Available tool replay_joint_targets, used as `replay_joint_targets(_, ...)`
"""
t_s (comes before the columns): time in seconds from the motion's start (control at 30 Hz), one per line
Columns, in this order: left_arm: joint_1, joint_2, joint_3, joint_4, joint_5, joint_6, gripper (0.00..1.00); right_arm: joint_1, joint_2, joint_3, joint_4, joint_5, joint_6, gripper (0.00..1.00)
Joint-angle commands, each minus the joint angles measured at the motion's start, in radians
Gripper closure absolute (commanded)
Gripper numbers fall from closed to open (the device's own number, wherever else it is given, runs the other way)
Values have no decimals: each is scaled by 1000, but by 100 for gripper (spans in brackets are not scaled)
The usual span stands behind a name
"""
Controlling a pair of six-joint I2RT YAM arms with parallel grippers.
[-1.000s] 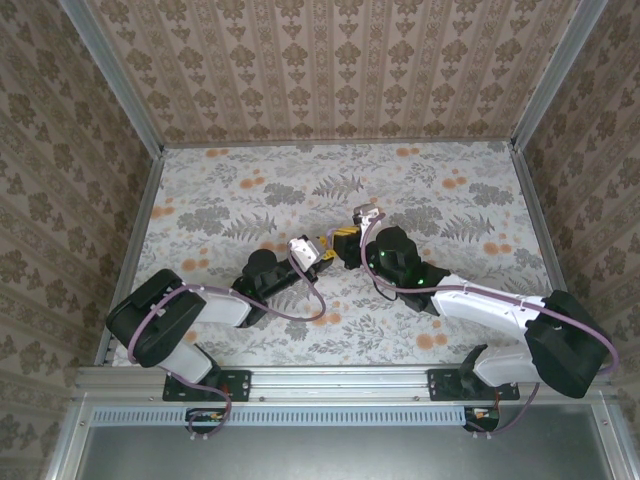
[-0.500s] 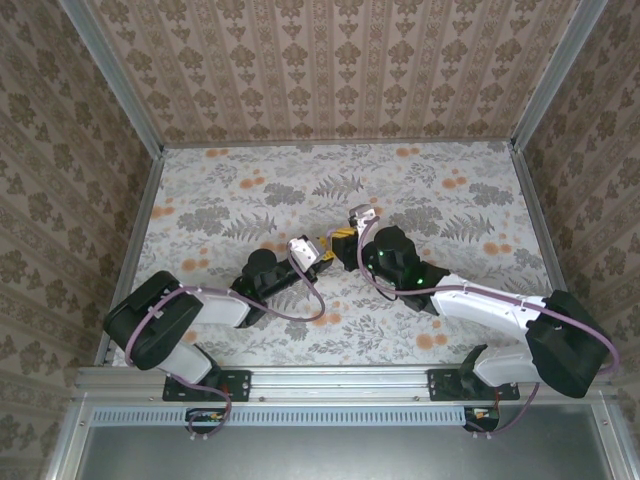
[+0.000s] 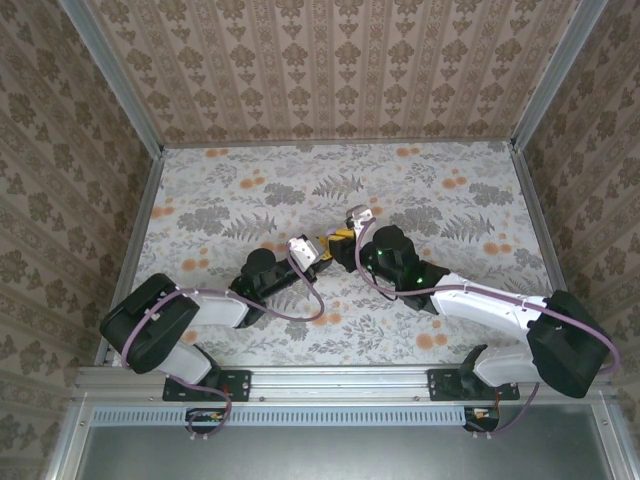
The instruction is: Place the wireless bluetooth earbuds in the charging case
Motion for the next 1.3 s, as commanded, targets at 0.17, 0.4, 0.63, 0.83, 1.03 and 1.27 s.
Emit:
replay_joint_targets(0.17, -8, -38, 24, 81, 28, -19, 97, 8, -12, 14, -66, -22, 3, 64)
replay_joint_targets(0.4, -8, -36, 24, 81, 28, -28, 97, 7, -66, 15, -69, -19, 2, 59)
replay_joint_targets(0.63, -6, -36, 21, 82, 37, -41, 97, 2, -136, 10, -89, 4, 5, 53)
replay_joint_targets(0.83, -4, -33, 26, 74, 72, -56, 97, -18, -167, 5, -98, -11, 21, 51)
replay_joint_targets(1.03, 1, -33, 24, 67, 95, -64, 97, -32, -218, -15, -89, -16, 23, 45)
replay_joint_targets(1.27, 6, -33, 27, 66, 131, -78, 97, -88, -256, -34, -102, -78, 39, 36)
